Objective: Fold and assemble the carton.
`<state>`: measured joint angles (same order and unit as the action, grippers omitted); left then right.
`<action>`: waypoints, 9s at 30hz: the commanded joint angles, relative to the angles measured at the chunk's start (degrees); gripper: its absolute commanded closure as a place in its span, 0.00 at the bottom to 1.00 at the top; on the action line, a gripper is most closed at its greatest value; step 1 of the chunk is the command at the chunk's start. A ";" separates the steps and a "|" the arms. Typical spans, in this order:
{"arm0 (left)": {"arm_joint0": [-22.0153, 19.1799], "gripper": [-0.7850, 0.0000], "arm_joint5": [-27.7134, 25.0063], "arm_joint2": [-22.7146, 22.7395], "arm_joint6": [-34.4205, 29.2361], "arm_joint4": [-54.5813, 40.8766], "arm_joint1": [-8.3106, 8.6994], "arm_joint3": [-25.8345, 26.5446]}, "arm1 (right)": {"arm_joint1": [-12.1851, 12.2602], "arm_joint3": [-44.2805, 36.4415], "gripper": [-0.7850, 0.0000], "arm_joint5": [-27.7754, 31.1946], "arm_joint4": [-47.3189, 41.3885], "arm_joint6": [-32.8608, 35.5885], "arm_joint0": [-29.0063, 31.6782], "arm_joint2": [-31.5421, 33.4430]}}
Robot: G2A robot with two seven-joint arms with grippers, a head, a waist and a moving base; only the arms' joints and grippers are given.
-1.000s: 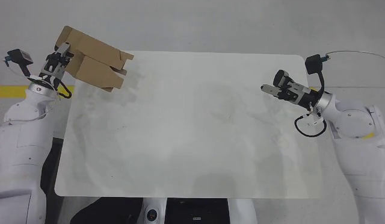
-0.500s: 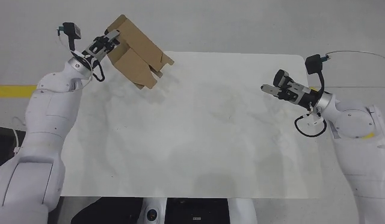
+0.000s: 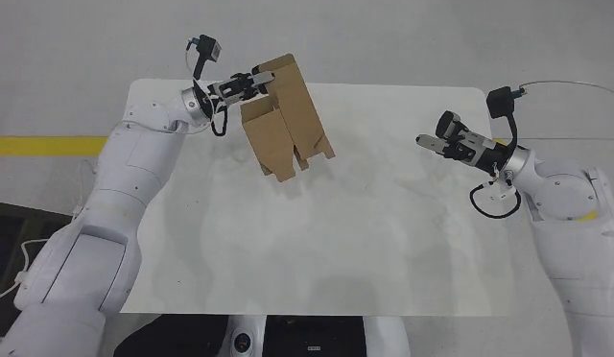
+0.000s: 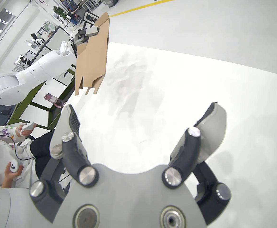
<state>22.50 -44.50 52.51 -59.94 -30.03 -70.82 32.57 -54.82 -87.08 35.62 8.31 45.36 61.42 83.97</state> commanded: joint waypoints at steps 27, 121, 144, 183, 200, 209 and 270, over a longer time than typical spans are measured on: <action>4.88 1.00 8.33 -12.67 -8.19 -1.93 2.73 21.03 | 0.00 0.00 0.00 0.00 0.00 0.00 0.00 0.00; 5.04 0.00 -0.33 -11.75 1.89 -6.71 7.47 14.49 | -5.20 4.76 1.00 -14.03 -32.36 -4.60 -2.82 -16.47; 13.08 0.09 6.20 -10.04 9.07 -5.84 5.33 24.99 | -5.73 -6.20 1.00 -20.32 -27.27 -23.80 7.99 -11.35; 10.22 1.00 8.20 -2.29 -8.06 -3.89 5.46 23.35 | -5.27 4.49 0.00 -5.36 -31.82 10.78 2.91 -6.45; 13.33 1.00 15.79 -2.23 -15.67 -6.14 12.08 35.40 | -3.28 15.67 0.00 -8.63 -43.44 31.94 -5.68 -10.46; 14.07 1.00 16.88 -4.63 -16.76 -8.31 14.09 38.92 | -2.36 16.04 0.00 -9.93 -44.08 33.25 -7.57 -15.59; 5.16 0.00 1.96 -22.57 -1.82 -13.53 18.88 29.65 | 4.34 16.18 1.00 -1.55 -50.79 24.87 -12.26 -33.27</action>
<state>27.61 -42.29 29.87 -62.03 -43.17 -51.81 62.66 -50.49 -71.08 33.93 -42.31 70.37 49.11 50.66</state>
